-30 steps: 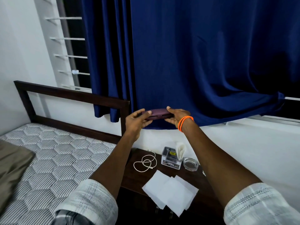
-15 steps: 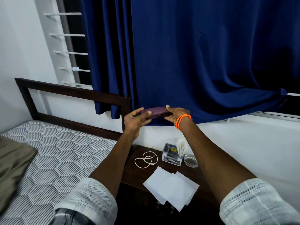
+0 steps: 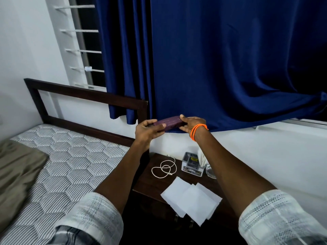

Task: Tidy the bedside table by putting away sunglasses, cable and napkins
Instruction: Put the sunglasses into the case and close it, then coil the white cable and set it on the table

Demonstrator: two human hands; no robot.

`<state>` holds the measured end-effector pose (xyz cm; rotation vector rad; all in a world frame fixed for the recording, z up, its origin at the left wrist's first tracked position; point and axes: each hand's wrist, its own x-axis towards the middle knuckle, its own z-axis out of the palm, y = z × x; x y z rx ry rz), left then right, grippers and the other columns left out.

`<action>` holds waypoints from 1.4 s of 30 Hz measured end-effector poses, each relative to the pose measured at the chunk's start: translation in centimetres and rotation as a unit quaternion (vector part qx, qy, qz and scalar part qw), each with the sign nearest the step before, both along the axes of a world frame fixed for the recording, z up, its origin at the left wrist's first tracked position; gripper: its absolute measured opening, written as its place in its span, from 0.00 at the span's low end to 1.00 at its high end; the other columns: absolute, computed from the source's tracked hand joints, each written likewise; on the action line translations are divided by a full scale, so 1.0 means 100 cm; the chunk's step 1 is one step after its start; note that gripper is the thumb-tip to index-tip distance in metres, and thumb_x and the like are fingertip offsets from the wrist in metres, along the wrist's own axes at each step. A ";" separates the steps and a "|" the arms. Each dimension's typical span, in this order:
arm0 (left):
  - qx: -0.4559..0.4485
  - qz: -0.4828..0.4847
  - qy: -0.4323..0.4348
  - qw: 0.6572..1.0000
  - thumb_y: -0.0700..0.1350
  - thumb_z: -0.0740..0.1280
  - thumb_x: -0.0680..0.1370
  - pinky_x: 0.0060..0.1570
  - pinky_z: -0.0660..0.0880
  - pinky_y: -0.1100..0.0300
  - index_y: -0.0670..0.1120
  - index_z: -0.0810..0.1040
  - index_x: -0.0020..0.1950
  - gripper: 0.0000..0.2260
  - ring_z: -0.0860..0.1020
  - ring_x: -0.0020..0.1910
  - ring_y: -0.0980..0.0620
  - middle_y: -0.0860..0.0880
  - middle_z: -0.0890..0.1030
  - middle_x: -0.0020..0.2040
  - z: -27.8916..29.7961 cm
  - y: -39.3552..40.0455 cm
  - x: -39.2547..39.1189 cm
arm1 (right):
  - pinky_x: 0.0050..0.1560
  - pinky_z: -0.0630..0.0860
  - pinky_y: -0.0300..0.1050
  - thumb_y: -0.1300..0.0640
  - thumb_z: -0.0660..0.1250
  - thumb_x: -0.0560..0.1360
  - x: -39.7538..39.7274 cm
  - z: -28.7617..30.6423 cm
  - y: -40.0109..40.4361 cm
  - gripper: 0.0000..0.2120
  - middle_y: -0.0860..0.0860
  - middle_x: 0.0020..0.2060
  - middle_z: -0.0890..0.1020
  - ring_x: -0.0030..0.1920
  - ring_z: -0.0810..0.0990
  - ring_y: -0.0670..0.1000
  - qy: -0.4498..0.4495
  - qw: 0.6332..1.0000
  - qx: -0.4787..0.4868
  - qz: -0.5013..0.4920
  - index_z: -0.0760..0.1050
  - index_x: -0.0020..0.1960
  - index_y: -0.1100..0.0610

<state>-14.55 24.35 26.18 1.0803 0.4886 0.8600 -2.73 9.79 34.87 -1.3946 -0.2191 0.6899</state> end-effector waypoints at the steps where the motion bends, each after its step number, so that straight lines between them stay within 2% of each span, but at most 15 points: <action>1: 0.008 -0.001 0.010 1.000 0.35 0.84 0.64 0.49 0.85 0.47 0.39 0.79 0.56 0.24 0.87 0.52 0.38 0.36 0.81 0.59 -0.003 0.001 -0.002 | 0.63 0.79 0.57 0.64 0.73 0.75 -0.003 -0.002 0.000 0.20 0.67 0.61 0.80 0.61 0.81 0.62 -0.001 1.000 -0.004 0.003 0.74 0.65 0.69; 6: 0.060 -0.001 0.091 0.994 0.39 0.87 0.60 0.49 0.85 0.44 0.39 0.78 0.58 0.30 0.87 0.51 0.41 0.38 0.82 0.57 -0.018 0.008 -0.015 | 0.65 0.77 0.58 0.65 0.70 0.77 -0.019 -0.015 0.005 0.19 0.68 0.62 0.79 0.63 0.80 0.64 -0.002 1.000 -0.021 0.010 0.72 0.66 0.70; 11: 0.137 0.007 0.180 0.974 0.45 0.88 0.59 0.47 0.86 0.45 0.42 0.81 0.57 0.30 0.87 0.50 0.45 0.43 0.86 0.54 -0.034 0.013 -0.026 | 0.65 0.77 0.58 0.66 0.69 0.78 -0.035 -0.030 0.012 0.19 0.68 0.62 0.79 0.63 0.80 0.64 0.005 0.999 -0.041 0.021 0.72 0.67 0.70; 15: 0.195 0.014 0.256 0.947 0.47 0.88 0.59 0.41 0.85 0.57 0.45 0.83 0.55 0.27 0.87 0.49 0.48 0.47 0.87 0.50 -0.051 0.020 -0.034 | 0.67 0.75 0.59 0.67 0.69 0.78 -0.045 -0.043 0.019 0.20 0.68 0.64 0.78 0.65 0.79 0.64 0.021 0.998 -0.049 0.031 0.71 0.68 0.71; 19: 0.236 0.013 0.330 0.914 0.49 0.87 0.59 0.52 0.83 0.55 0.45 0.85 0.55 0.27 0.85 0.49 0.49 0.49 0.87 0.49 -0.073 0.029 -0.037 | 0.67 0.75 0.58 0.68 0.69 0.77 -0.051 -0.057 0.027 0.20 0.69 0.64 0.77 0.65 0.78 0.65 0.030 0.997 -0.064 0.033 0.71 0.67 0.72; 22: 0.258 0.016 0.378 0.889 0.53 0.86 0.59 0.44 0.79 0.65 0.49 0.85 0.52 0.25 0.83 0.43 0.57 0.55 0.86 0.44 -0.092 0.031 -0.040 | 0.67 0.75 0.57 0.68 0.70 0.77 -0.054 -0.071 0.035 0.20 0.68 0.64 0.78 0.65 0.78 0.64 0.023 0.995 -0.084 0.037 0.72 0.67 0.72; 26: 0.281 0.015 0.418 0.863 0.55 0.85 0.61 0.46 0.82 0.62 0.50 0.87 0.53 0.23 0.86 0.42 0.57 0.52 0.88 0.45 -0.121 0.038 -0.044 | 0.69 0.74 0.57 0.68 0.69 0.78 -0.057 -0.090 0.045 0.20 0.68 0.65 0.77 0.67 0.76 0.64 0.029 0.991 -0.119 0.053 0.72 0.67 0.72; 29: 0.296 0.023 0.446 0.845 0.56 0.84 0.62 0.37 0.76 0.72 0.51 0.88 0.53 0.21 0.83 0.36 0.61 0.54 0.88 0.43 -0.142 0.043 -0.045 | 0.70 0.72 0.58 0.69 0.67 0.79 -0.054 -0.109 0.054 0.20 0.68 0.67 0.75 0.69 0.75 0.65 0.059 0.988 -0.130 0.066 0.70 0.69 0.73; 33: 0.307 0.019 0.484 0.820 0.57 0.83 0.63 0.43 0.79 0.63 0.52 0.88 0.52 0.21 0.84 0.39 0.57 0.52 0.88 0.43 -0.168 0.049 -0.044 | 0.72 0.70 0.58 0.70 0.64 0.80 -0.052 -0.128 0.063 0.18 0.68 0.67 0.74 0.69 0.74 0.66 0.075 0.983 -0.148 0.073 0.70 0.69 0.73; 34: 0.298 0.014 0.492 0.818 0.57 0.83 0.62 0.42 0.79 0.64 0.52 0.88 0.52 0.21 0.83 0.38 0.59 0.53 0.88 0.42 -0.175 0.050 -0.044 | 0.72 0.70 0.58 0.69 0.63 0.81 -0.050 -0.133 0.064 0.17 0.68 0.65 0.75 0.67 0.75 0.66 0.071 0.982 -0.155 0.076 0.70 0.69 0.73; 36: 0.280 0.008 0.505 0.817 0.58 0.83 0.62 0.37 0.74 0.70 0.53 0.88 0.53 0.22 0.79 0.34 0.65 0.56 0.86 0.40 -0.188 0.051 -0.044 | 0.71 0.71 0.56 0.69 0.62 0.81 -0.045 -0.147 0.063 0.12 0.67 0.57 0.75 0.55 0.78 0.62 0.037 0.977 -0.187 0.098 0.73 0.63 0.71; 38: 0.267 0.003 0.517 0.813 0.58 0.83 0.63 0.38 0.71 0.69 0.54 0.87 0.56 0.23 0.77 0.36 0.66 0.59 0.83 0.40 -0.203 0.052 -0.042 | 0.65 0.74 0.49 0.68 0.59 0.83 -0.038 -0.159 0.064 0.06 0.65 0.58 0.76 0.45 0.80 0.52 -0.024 0.957 -0.262 0.124 0.72 0.57 0.66; 39: 0.264 0.000 0.526 0.809 0.59 0.82 0.64 0.40 0.71 0.67 0.54 0.86 0.58 0.25 0.78 0.38 0.63 0.59 0.82 0.41 -0.210 0.051 -0.042 | 0.64 0.74 0.46 0.67 0.57 0.83 -0.034 -0.165 0.063 0.07 0.64 0.63 0.76 0.47 0.83 0.49 -0.072 0.943 -0.301 0.127 0.73 0.58 0.67; 40: 0.262 -0.004 0.536 0.802 0.59 0.81 0.65 0.42 0.70 0.65 0.54 0.85 0.61 0.26 0.77 0.41 0.62 0.59 0.81 0.43 -0.217 0.051 -0.041 | 0.66 0.72 0.46 0.65 0.56 0.84 -0.031 -0.167 0.061 0.12 0.62 0.67 0.76 0.56 0.83 0.49 -0.145 0.918 -0.340 0.143 0.74 0.63 0.67; 42: 0.255 -0.008 0.553 0.793 0.60 0.80 0.67 0.45 0.69 0.63 0.54 0.82 0.65 0.28 0.76 0.44 0.60 0.59 0.79 0.45 -0.229 0.051 -0.042 | 0.71 0.66 0.45 0.64 0.54 0.84 -0.030 -0.163 0.055 0.17 0.58 0.69 0.76 0.69 0.75 0.54 -0.252 0.873 -0.381 0.173 0.74 0.69 0.62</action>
